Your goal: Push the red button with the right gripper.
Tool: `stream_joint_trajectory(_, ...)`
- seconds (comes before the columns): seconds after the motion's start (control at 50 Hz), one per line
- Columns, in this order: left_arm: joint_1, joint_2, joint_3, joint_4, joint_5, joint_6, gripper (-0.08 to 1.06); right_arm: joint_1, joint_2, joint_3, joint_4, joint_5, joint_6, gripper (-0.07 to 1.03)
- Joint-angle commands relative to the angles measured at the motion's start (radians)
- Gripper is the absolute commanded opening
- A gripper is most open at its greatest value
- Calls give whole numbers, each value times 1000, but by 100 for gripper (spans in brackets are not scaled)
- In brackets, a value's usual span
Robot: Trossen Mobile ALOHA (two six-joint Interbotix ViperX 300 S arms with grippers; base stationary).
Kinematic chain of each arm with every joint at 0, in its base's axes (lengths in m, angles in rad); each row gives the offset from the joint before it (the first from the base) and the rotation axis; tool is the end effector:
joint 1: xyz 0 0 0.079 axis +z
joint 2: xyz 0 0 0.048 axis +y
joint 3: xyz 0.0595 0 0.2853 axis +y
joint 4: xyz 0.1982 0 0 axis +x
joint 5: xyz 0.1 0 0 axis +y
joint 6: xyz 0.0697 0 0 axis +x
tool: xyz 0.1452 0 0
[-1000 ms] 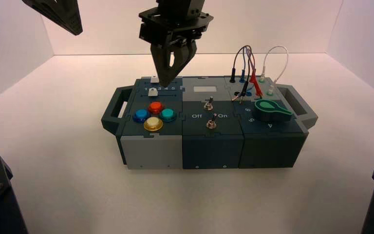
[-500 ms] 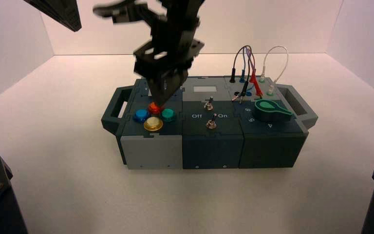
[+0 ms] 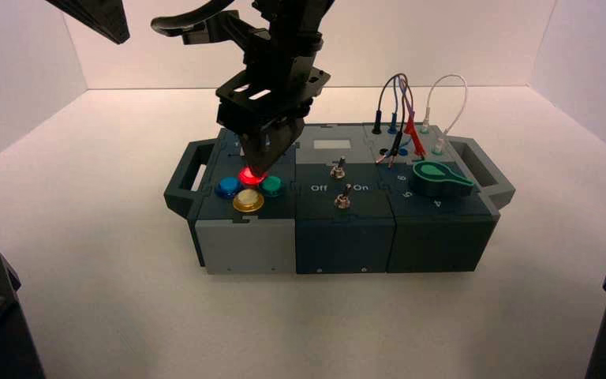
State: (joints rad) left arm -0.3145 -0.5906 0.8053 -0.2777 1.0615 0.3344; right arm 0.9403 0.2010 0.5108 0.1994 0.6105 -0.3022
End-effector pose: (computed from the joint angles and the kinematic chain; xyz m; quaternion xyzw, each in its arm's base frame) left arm 0.2179 -0.1250 0.1350 0.0975 0.5639 -0.2785 0.7713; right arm 0.2135 0.3338 -0.0066 -0.2918 0.5301 0.4361 0.6661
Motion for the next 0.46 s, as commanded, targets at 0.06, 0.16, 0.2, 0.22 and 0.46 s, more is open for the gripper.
stream_joint_trajectory(0.06,5,-5,-20,-2,-3,6,-3,0,-58,-14,0,18,-2,-2)
stream_joint_trajectory(0.16,5,-3,-17,-2,-2,6,-3,0,-69,-18,-2,37,-2,-2)
stream_joint_trajectory(0.2,5,-3,-17,-2,-2,6,-3,2,-74,-21,-2,43,-2,-2)
stream_joint_trajectory(0.22,5,-3,-15,-2,-2,6,-3,0,-75,-23,-2,49,-2,-2)
stream_joint_trajectory(0.46,5,-2,-12,-2,-2,6,-3,0,-97,-38,-3,110,-3,-2)
